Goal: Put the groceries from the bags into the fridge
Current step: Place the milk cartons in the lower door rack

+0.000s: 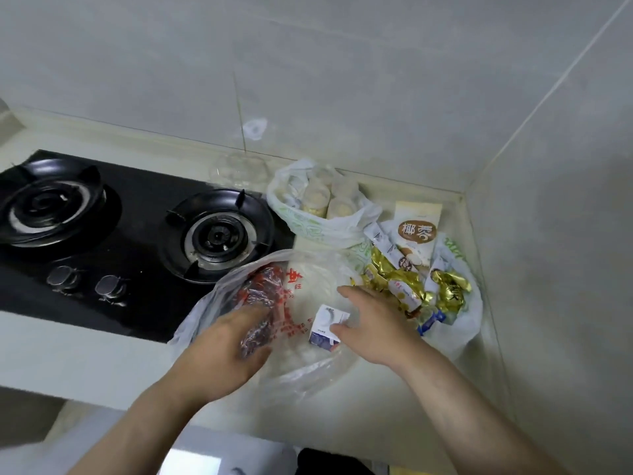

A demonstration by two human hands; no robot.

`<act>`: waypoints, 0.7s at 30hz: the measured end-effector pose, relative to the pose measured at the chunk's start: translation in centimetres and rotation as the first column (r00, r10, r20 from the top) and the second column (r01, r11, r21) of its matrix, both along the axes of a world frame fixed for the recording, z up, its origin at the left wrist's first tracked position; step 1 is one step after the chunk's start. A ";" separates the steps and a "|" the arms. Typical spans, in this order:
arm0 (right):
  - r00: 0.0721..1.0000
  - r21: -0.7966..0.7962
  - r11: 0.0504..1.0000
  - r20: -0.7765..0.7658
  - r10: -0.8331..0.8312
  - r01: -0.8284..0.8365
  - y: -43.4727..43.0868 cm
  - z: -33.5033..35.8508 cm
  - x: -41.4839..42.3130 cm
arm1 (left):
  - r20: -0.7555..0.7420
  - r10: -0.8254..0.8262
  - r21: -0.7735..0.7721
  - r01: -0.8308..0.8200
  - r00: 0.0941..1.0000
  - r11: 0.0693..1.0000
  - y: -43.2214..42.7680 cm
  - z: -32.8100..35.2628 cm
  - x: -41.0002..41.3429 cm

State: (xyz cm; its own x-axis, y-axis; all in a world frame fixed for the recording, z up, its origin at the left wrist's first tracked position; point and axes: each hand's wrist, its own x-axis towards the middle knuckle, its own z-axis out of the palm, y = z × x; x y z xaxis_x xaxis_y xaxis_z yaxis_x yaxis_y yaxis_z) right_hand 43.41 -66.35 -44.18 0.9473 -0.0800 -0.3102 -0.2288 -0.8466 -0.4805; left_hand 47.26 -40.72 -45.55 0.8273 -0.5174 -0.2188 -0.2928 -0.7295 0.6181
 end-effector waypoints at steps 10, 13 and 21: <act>0.965 -0.162 0.953 0.014 0.262 -0.256 -0.3 -5.0 1.4 | 0.064 0.118 0.033 -0.120 0.991 0.992 -0.6 0.1 -0.5; 0.976 -0.069 0.976 0.059 0.211 -0.207 -0.1 -3.8 2.3 | 0.077 0.176 0.042 -0.180 0.981 0.983 0.0 0.0 -1.1; 0.958 0.454 0.844 0.102 0.267 -0.284 4.2 3.2 5.7 | -0.004 0.451 -0.122 -0.448 0.893 0.886 1.9 2.2 -4.7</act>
